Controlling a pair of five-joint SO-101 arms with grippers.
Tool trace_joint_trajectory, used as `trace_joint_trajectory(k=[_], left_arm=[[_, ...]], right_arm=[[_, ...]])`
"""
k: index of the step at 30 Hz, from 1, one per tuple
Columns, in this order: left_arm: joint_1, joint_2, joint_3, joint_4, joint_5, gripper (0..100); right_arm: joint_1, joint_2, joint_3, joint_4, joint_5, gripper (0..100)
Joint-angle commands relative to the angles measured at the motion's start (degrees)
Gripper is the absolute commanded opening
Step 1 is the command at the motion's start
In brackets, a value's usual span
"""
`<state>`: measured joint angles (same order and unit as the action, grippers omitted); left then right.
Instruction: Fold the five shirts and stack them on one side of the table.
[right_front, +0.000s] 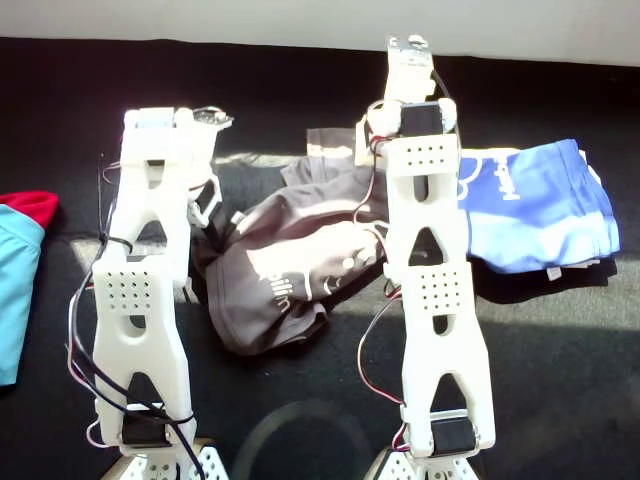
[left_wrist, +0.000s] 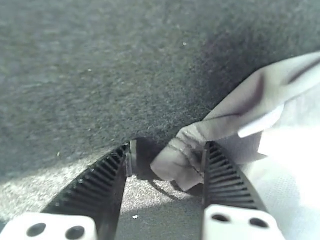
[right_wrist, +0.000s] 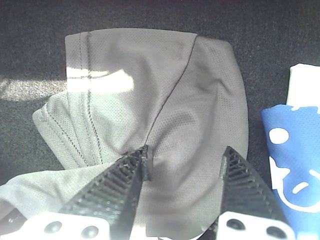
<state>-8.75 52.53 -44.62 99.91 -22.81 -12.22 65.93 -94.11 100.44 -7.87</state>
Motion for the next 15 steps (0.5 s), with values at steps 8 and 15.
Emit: trace_joint_trajectory(k=[8,15], left_arm=[[3.0,-3.3,2.2,0.6,-1.6,20],[4.3,-3.5,2.2,0.6,-1.3,1]], right_arm=[[0.7,-4.9,-2.3,0.6,-0.2,22.0],[0.8,-4.5,-2.2,0.6,-0.2,22.0]])
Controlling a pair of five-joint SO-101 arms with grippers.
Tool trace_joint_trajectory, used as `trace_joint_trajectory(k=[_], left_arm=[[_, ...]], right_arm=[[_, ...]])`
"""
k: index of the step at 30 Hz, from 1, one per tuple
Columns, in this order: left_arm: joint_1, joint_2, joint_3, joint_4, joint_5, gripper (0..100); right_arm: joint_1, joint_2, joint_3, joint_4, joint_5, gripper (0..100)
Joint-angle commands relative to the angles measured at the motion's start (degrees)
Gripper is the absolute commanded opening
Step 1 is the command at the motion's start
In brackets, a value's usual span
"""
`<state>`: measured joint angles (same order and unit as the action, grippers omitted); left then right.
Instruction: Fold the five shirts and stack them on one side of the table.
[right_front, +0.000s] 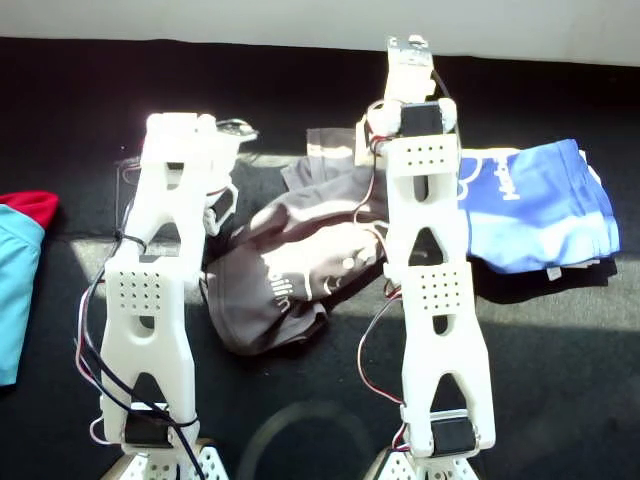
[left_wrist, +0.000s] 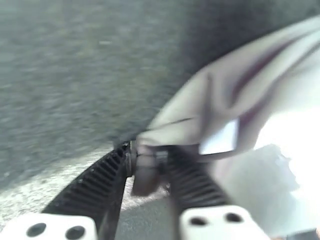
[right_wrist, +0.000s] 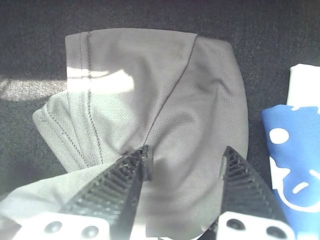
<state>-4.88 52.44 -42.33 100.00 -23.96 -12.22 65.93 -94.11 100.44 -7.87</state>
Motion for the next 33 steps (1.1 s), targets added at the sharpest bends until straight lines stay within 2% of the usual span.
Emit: trace_joint_trajectory(k=[1,9,17,24,29,33], left_arm=[[0.3,-3.6,-0.1,0.5,-0.2,1],[-5.1,-11.4,2.9,0.9,-0.3,1],[-11.6,-31.0,18.8,0.9,-3.8,1],[-16.6,-45.8,37.0,0.9,-9.2,1],[-16.9,-54.3,48.3,0.6,-11.8,1],[-16.7,-57.5,51.7,0.4,-11.8,1]], right_arm=[[0.8,-4.5,-2.0,0.6,-0.2,22.0],[2.2,-5.0,-1.9,0.6,-0.5,22.0],[2.8,-5.1,-2.3,-0.9,-0.5,22.2],[-2.2,-4.9,-0.5,-12.8,-0.3,22.4],[-9.7,-4.3,7.8,-22.5,-0.2,22.4],[-12.2,-4.4,16.6,-29.1,-0.2,22.4]])
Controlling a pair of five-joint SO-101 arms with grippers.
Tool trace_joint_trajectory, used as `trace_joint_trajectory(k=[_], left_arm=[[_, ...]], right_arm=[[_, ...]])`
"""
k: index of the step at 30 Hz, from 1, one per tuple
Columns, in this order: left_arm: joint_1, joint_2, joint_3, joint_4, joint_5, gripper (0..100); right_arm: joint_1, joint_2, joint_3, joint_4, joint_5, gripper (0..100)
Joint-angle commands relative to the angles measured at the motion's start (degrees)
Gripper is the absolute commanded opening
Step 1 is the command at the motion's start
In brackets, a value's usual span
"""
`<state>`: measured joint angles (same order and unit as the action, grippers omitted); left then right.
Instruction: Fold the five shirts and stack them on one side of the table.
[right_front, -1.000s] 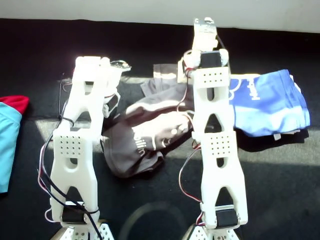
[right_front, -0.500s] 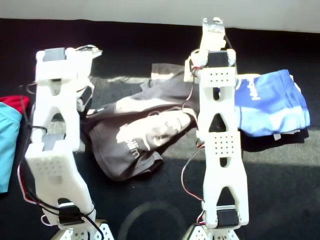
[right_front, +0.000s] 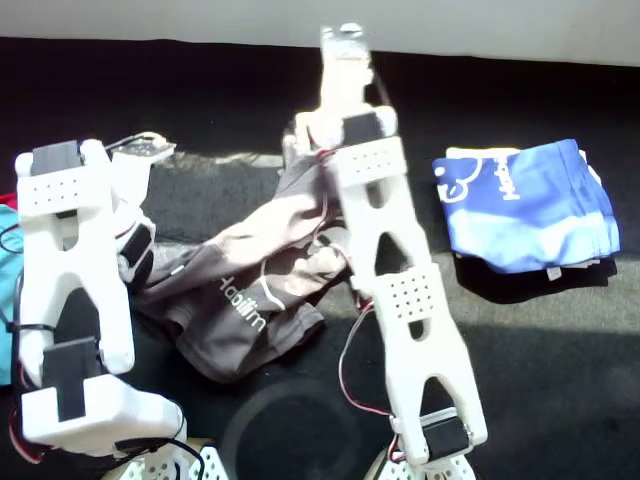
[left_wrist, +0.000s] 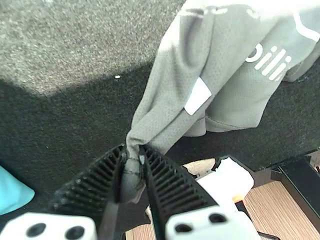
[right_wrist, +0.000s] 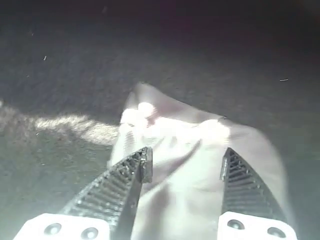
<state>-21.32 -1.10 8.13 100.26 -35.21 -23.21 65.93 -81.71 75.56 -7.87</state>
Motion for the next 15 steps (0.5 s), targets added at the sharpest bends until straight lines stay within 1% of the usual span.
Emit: trace_joint_trajectory(k=[1,4,8,9,11,12,13,15], left_arm=[[-0.2,-4.1,1.4,0.2,-0.5,1],[-0.2,-4.1,1.5,0.2,-0.5,1],[-0.2,-4.3,1.2,0.2,-0.3,1],[-0.2,-4.4,1.2,0.2,-0.3,1],[-0.2,-4.4,1.1,0.1,-0.3,1],[-0.2,-4.4,1.1,-0.4,-0.3,1],[-0.4,-4.4,1.1,-1.1,-0.2,1],[-0.6,-4.6,1.1,-3.1,-0.2,1]], right_arm=[[-1.3,-4.4,5.8,-5.3,-0.2,22.4],[-1.1,-4.4,10.7,-7.0,-0.2,22.4],[-1.0,-4.4,15.8,-6.5,0.4,20.8],[-0.9,-4.4,16.3,-5.6,2.2,17.4],[-0.9,-4.4,16.7,-3.9,7.6,3.9],[-0.9,-4.5,16.7,-3.3,9.8,0.0],[-0.8,-4.9,16.7,-2.3,11.3,2.4],[0.2,-5.1,15.3,-1.0,12.0,0.3]])
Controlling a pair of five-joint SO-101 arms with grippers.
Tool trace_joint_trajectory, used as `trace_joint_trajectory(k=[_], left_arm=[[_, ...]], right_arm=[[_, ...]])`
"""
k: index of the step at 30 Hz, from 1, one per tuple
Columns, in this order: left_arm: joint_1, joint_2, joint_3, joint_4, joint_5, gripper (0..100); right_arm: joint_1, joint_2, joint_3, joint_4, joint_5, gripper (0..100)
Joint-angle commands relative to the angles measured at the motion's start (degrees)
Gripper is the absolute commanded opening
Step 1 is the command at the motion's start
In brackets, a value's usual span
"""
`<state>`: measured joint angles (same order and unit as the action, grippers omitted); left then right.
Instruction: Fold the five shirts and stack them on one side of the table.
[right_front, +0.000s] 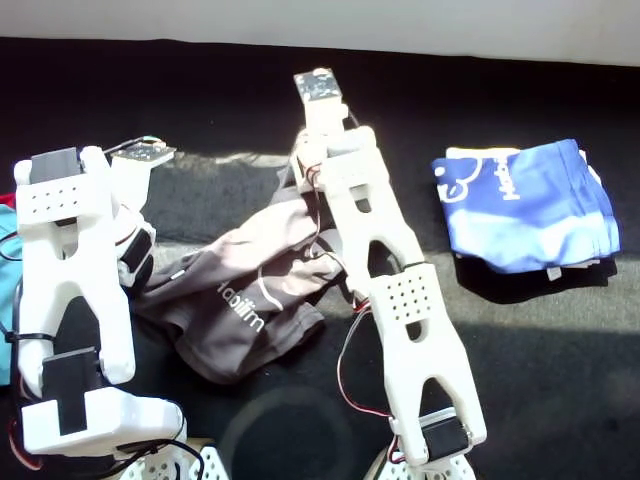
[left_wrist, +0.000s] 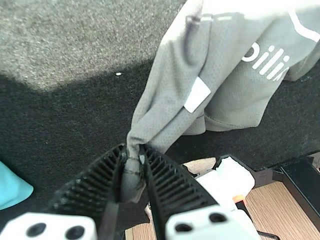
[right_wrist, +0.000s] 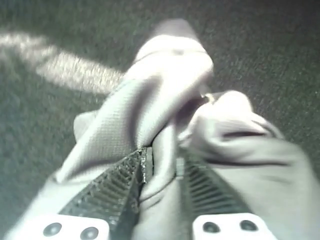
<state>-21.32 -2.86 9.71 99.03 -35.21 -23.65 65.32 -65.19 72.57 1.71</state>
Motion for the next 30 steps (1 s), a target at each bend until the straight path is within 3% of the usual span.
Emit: trace_joint_trajectory(k=[1,4,10,17,25,30], left_arm=[[-0.6,-2.9,-0.5,-2.7,-0.2,1],[-0.6,-2.9,-0.6,-4.6,0.2,1],[-0.6,-2.9,-10.0,-5.0,7.9,1],[-0.5,-3.0,-28.1,-4.7,14.7,1],[-0.3,-3.0,-52.4,1.4,14.9,1],[-0.3,-3.0,-60.7,1.8,14.8,1]], right_arm=[[1.4,-4.4,-3.6,3.0,2.4,0.8],[3.9,-4.4,-12.3,7.7,2.4,0.7],[7.9,-4.8,-37.8,21.7,2.7,0.7],[10.8,-17.3,-36.1,28.2,2.7,0.7],[11.1,-35.4,-36.1,28.2,2.7,0.7],[11.2,-40.1,-36.1,28.4,2.5,0.7]])
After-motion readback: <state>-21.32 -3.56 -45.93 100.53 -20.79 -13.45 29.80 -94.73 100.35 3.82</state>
